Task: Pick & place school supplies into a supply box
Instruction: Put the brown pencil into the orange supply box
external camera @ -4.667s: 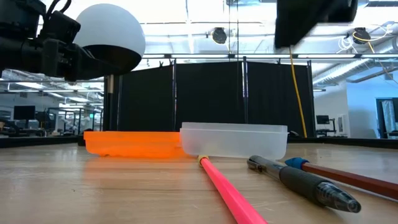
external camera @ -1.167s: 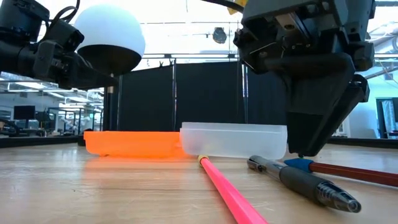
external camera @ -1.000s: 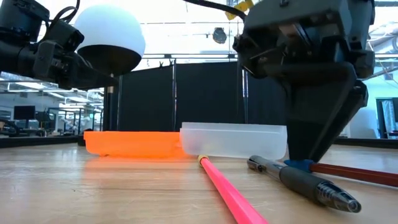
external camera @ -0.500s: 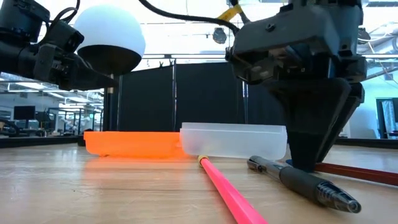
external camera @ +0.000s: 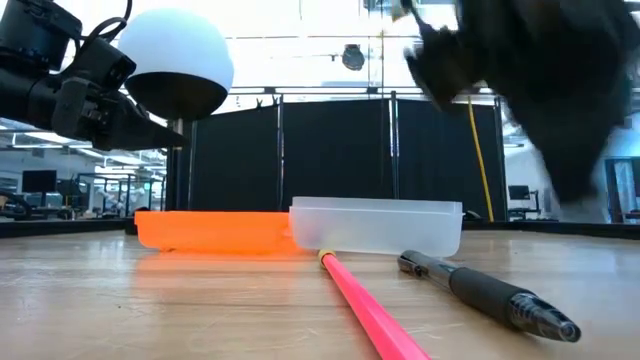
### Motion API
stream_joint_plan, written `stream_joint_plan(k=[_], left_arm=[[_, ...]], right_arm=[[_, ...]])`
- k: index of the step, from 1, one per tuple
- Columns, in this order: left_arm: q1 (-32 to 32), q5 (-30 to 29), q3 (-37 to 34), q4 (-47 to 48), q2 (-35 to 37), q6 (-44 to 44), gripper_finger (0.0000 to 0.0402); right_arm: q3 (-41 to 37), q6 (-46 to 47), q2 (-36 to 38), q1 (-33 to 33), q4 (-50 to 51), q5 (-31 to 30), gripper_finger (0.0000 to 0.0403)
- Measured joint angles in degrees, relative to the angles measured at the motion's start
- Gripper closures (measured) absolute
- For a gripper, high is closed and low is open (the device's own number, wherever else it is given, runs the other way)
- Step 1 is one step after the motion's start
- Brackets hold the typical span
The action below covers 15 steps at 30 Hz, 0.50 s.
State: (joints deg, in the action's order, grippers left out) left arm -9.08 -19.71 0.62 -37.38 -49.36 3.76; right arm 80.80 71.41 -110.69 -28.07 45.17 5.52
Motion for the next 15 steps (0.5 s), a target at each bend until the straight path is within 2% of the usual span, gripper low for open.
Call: stream_joint_plan(k=[3,7,12,15], left_arm=[[0.0,0.07,0.0,0.02,0.0,-0.07,0.0355],[0.0,0.13,0.0,0.0,-0.02,-0.12,0.0355],[0.0,0.13,0.0,0.0,-0.01,-0.26,0.0355],[0.0,0.13,0.0,-0.05,-0.01,-0.15,0.0355]], right_arm=[[0.54,-0.02,5.43,0.28,-1.0,-1.24,0.0388],[0.19,0.53,10.87,0.78,-0.8,-10.44,0.0388],[0.49,-0.28,17.15,4.55,-0.68,-23.52,0.0388],[0.41,-0.33,18.45,7.72,-2.15,-28.03,0.038]])
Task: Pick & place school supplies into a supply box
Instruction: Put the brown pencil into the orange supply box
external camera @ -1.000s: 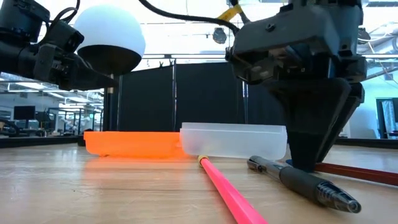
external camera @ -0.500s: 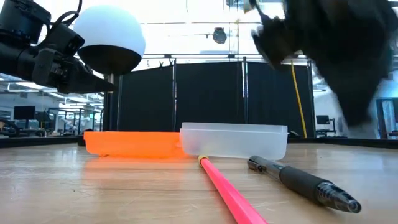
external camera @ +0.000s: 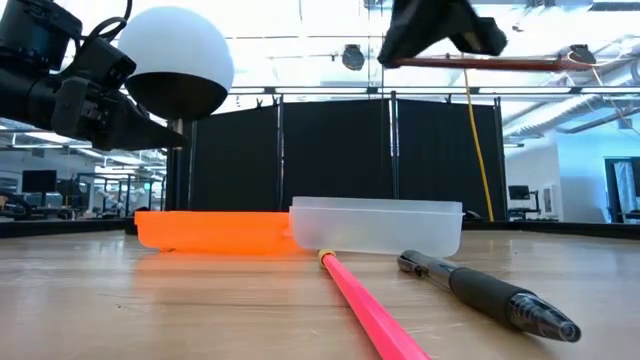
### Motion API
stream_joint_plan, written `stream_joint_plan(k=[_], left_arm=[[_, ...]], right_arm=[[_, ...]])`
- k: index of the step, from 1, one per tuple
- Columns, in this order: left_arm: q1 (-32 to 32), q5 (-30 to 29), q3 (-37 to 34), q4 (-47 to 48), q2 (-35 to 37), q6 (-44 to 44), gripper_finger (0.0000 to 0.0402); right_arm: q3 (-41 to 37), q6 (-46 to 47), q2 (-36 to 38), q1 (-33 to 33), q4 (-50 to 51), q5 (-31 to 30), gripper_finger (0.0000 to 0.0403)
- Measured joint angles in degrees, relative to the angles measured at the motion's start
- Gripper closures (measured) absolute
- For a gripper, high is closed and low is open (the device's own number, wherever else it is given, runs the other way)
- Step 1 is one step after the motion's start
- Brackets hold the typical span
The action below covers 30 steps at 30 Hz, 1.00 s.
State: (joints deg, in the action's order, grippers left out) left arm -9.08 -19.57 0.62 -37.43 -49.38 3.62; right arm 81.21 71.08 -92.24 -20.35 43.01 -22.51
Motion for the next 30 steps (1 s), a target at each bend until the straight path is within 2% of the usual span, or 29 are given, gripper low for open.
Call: stream_joint_plan(k=[6,9,12,17,23,30], left_arm=[[0.0,0.0,0.0,-0.02,-0.01,0.55,0.0355],[0.0,0.0,0.0,0.0,0.0,0.55,0.0355],[0.0,0.0,0.0,0.04,0.01,0.55,0.0355],[0.0,0.0,0.0,0.09,0.01,0.57,0.0355],[0.0,0.0,0.0,0.09,0.01,0.57,0.0355],[0.0,0.0,0.0,0.09,0.0,0.59,0.0355]], right_arm=[[-2.29,-0.01,-0.68,7.33,-5.59,0.2,0.0382],[-7.87,-0.48,-0.67,10.92,-14.06,0.9,0.0386],[-14.82,1.07,-0.59,14.41,-24.2,5.8,0.0386],[-24.92,6.16,-0.64,18.97,-36.33,10.06,0.0386],[-29.74,7.73,-0.62,21.0,-38.44,13.65,0.0386],[-30.67,8.72,-0.62,21.03,-38.25,11.06,0.0387]])
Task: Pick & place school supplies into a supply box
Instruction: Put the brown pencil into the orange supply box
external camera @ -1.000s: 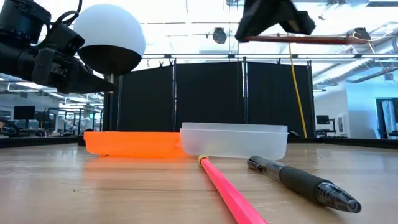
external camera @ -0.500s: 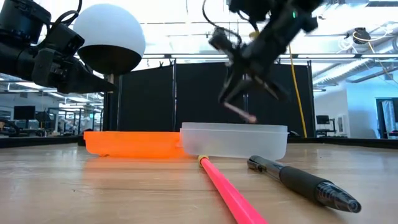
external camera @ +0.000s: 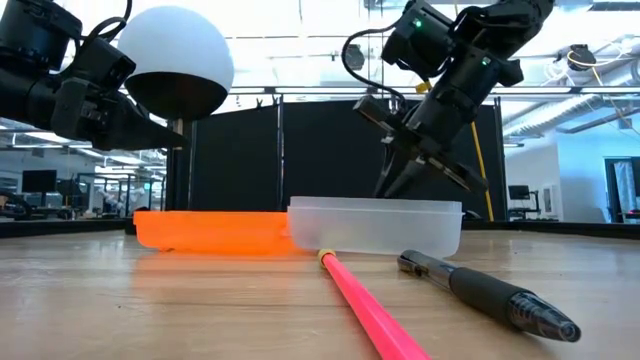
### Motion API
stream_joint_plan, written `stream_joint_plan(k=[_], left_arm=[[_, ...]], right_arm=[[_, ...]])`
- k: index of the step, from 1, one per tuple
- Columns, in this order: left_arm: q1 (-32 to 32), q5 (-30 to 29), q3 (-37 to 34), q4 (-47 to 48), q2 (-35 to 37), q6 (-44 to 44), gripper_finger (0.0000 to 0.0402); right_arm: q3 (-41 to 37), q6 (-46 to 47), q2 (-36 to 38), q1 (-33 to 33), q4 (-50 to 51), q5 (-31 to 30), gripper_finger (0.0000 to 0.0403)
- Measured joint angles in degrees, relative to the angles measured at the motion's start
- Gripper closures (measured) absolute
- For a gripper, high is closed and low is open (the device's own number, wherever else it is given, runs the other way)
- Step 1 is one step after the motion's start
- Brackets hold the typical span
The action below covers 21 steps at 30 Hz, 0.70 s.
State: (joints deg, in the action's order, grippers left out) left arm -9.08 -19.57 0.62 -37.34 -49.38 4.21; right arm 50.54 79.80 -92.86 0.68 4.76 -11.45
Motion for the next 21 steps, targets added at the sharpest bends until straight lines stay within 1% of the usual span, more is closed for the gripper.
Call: stream_joint_plan(k=[10,17,21], left_arm=[[0.0,0.0,0.0,0.04,0.01,-0.11,0.0355],[0.0,0.0,0.0,0.07,0.01,-0.22,0.0355],[0.0,-0.01,0.0,0.07,0.02,-0.2,0.0355]], right_arm=[[0.0,-0.91,0.02,1.2,0.58,-0.58,0.0387],[0.0,-0.88,0.02,1.17,5.61,-0.48,0.0383],[0.0,-4.81,0.02,1.17,6.09,-0.48,0.037]])
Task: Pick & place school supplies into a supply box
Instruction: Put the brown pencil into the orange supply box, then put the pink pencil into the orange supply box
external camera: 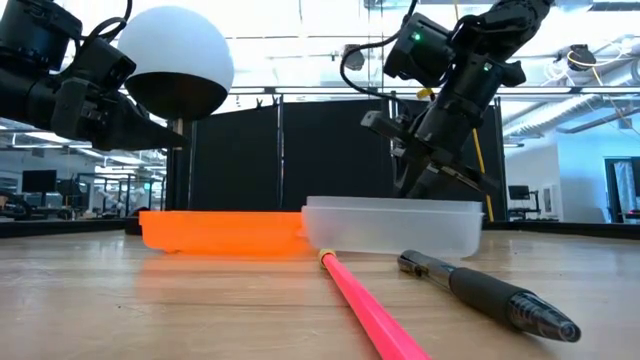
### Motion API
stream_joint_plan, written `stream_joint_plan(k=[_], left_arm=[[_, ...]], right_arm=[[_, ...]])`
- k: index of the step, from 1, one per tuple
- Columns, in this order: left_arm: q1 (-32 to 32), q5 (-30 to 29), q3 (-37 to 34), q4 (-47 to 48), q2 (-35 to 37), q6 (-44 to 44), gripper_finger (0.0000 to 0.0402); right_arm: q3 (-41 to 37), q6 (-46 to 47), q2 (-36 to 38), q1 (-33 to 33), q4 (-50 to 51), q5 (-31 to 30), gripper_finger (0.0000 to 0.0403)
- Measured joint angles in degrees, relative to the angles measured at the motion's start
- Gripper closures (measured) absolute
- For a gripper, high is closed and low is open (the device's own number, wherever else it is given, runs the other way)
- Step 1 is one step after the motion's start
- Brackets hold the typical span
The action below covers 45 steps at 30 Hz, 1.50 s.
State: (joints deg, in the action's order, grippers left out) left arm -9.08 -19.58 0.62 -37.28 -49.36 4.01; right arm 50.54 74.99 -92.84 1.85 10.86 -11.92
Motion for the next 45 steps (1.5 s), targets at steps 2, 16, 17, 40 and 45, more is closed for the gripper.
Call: stream_joint_plan(k=[2,16,17,40,45], left_arm=[[0.02,-0.01,0.0,0.0,0.0,-0.02,0.0355],[0.0,0.01,0.0,0.04,-0.02,-0.35,0.0355],[0.0,0.01,0.0,0.04,0.0,-0.39,0.0355],[0.0,0.1,0.0,0.28,-0.02,0.07,0.0355],[0.0,0.08,-0.02,0.29,-0.01,0.38,0.0355]], right_arm=[[0.0,-2.0,0.0,-0.06,-0.21,0.0,0.036],[0.0,-0.81,0.0,-0.85,-2.43,-1.24,0.0243],[0.0,-0.75,0.02,-0.83,-2.96,-0.76,0.0231],[0.14,-3.16,1.56,-0.83,-6.87,1.87,0.016],[0.5,-10.92,7.56,-0.83,-9.07,1.89,0.016]])
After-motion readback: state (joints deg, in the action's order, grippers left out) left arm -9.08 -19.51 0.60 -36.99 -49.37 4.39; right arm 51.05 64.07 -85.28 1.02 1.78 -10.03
